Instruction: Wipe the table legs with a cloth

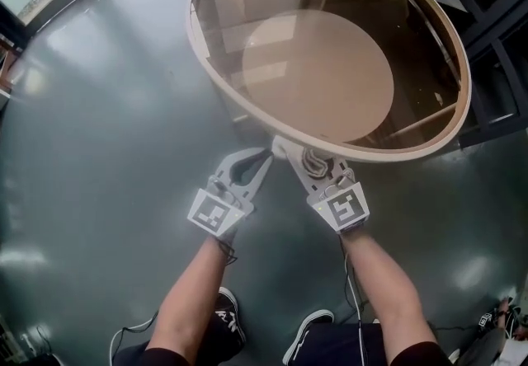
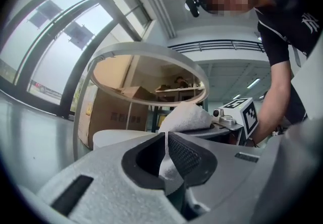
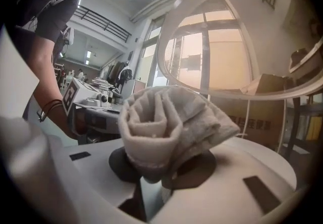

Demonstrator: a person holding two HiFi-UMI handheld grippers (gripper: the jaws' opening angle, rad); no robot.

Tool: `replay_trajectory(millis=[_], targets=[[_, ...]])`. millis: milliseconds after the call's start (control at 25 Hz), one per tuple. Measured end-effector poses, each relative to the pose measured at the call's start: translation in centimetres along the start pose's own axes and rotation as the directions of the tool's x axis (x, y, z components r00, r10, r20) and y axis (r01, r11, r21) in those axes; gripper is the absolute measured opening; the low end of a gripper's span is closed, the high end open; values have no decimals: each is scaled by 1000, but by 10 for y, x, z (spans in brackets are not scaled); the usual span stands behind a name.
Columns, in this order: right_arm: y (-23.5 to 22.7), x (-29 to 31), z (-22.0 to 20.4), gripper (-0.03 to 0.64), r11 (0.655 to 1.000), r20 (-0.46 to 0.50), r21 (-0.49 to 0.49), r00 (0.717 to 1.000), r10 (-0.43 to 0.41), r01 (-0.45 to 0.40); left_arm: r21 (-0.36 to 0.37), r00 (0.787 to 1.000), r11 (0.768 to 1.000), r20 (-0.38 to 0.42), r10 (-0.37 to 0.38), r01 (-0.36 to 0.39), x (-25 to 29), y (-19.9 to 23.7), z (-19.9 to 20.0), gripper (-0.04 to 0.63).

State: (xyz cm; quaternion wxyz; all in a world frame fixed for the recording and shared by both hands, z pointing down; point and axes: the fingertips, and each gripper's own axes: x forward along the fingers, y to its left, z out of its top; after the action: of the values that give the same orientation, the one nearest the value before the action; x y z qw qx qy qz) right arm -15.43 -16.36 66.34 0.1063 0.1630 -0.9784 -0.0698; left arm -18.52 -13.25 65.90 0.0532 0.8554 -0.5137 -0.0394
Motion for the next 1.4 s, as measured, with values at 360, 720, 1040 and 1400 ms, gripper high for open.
replay_trajectory(millis=[360, 720, 1040, 1400], targets=[[-33, 62, -10, 89, 992, -45, 87, 995, -86, 90, 65, 998, 998, 55, -5, 1, 3, 13, 15, 21], [-47, 19, -28, 89, 979, -92, 110, 982, -163, 173, 81, 999, 996, 33, -25, 22, 22, -2, 3, 21], [-77, -48, -52, 89, 951, -56, 93, 956, -290, 294, 91, 1000, 996, 19, 8, -10, 67, -25, -8, 21], [-112, -108, -84, 89, 922, -43, 82, 926, -376, 378, 132, 1000, 991, 7, -3, 2, 117, -67, -24, 23]])
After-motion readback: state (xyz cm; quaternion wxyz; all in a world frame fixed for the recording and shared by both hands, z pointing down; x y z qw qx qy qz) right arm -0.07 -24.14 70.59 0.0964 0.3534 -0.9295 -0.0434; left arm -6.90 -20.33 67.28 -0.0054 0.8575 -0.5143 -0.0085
